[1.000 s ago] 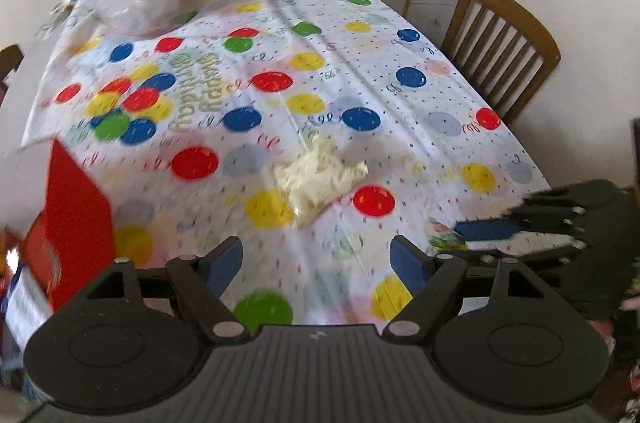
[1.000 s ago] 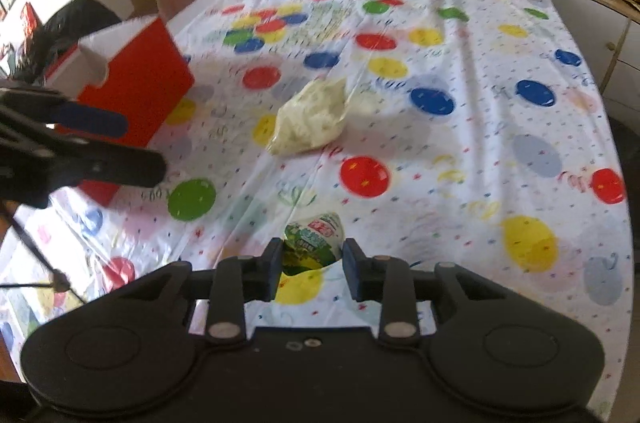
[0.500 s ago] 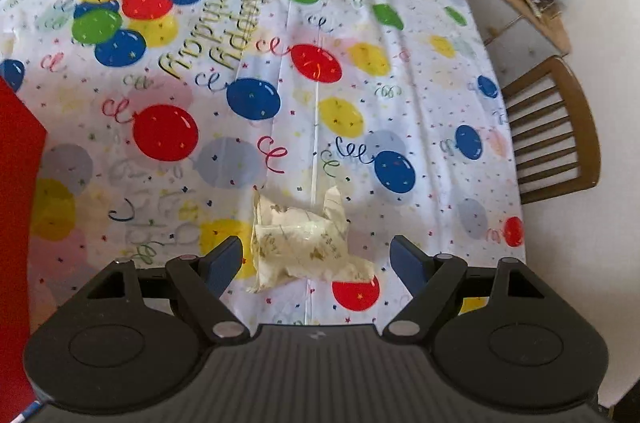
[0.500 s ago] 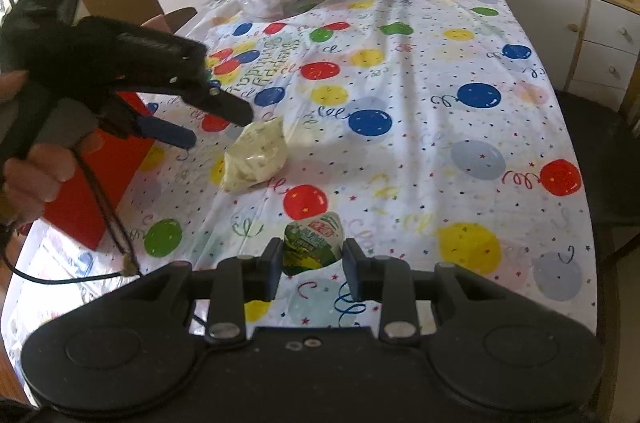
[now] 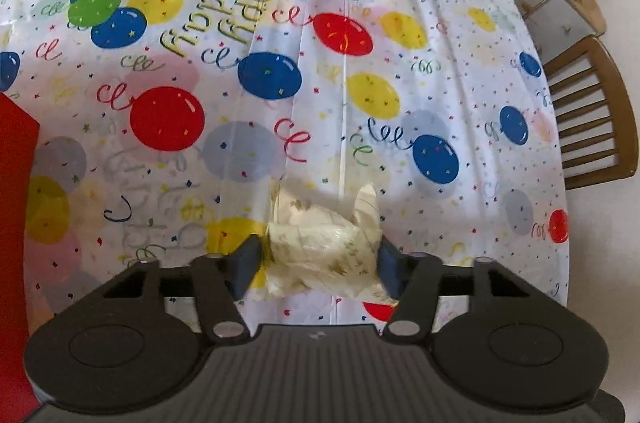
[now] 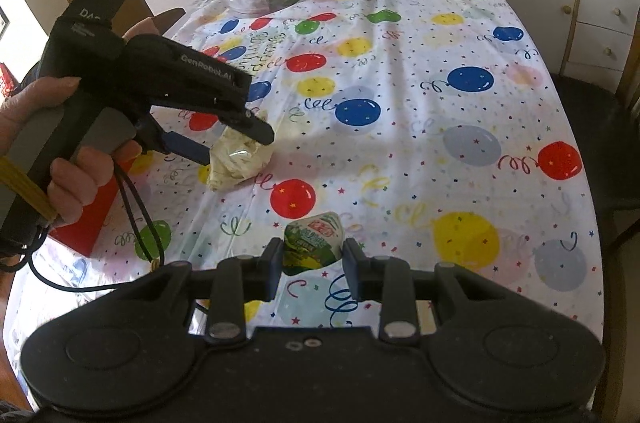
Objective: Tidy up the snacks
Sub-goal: 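Grasp the cream crinkled bag with the left tool while the right tool grasps the green-labelled snack, then carry the cream bag and green-labelled snack over the red box with both tools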
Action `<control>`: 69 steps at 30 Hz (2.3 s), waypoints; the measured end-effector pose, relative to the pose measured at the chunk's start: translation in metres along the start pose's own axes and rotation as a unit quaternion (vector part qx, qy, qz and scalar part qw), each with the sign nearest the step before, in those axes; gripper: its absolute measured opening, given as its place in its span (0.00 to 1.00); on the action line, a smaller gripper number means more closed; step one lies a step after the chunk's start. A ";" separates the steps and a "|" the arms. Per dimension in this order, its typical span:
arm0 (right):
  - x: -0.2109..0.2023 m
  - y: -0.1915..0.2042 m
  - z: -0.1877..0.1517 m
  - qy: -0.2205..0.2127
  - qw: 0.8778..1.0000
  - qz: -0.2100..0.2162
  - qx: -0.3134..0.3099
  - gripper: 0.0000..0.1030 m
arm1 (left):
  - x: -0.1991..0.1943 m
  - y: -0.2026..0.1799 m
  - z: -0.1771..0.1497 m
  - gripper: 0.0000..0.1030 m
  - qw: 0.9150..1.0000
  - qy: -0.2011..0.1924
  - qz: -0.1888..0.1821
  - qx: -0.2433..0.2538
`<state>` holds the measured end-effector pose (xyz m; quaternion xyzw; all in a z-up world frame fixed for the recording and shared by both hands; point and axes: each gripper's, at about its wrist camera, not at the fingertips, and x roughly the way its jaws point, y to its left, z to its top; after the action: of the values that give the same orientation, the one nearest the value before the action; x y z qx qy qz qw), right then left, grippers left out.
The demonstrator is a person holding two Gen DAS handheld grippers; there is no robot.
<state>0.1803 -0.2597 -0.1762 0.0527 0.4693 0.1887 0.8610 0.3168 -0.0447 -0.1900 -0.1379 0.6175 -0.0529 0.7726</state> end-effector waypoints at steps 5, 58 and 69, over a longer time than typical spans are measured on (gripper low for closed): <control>-0.001 0.001 -0.001 0.001 1.000 -0.003 0.003 0.29 | -0.003 0.001 -0.004 0.48 1.000 -0.010 -0.001 0.004; -0.060 0.236 0.030 -0.092 0.987 0.038 -0.125 0.29 | -0.256 0.177 -0.127 0.48 0.969 -0.194 0.040 0.145; -0.006 0.314 0.046 -0.069 0.981 0.046 -0.174 0.29 | -0.266 0.261 -0.116 0.48 0.971 -0.194 0.090 0.103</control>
<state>0.1290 0.0318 -0.0614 -0.0634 0.3656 0.3031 0.8777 0.1198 0.2544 -0.0359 -0.0092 0.4565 -0.0188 0.8895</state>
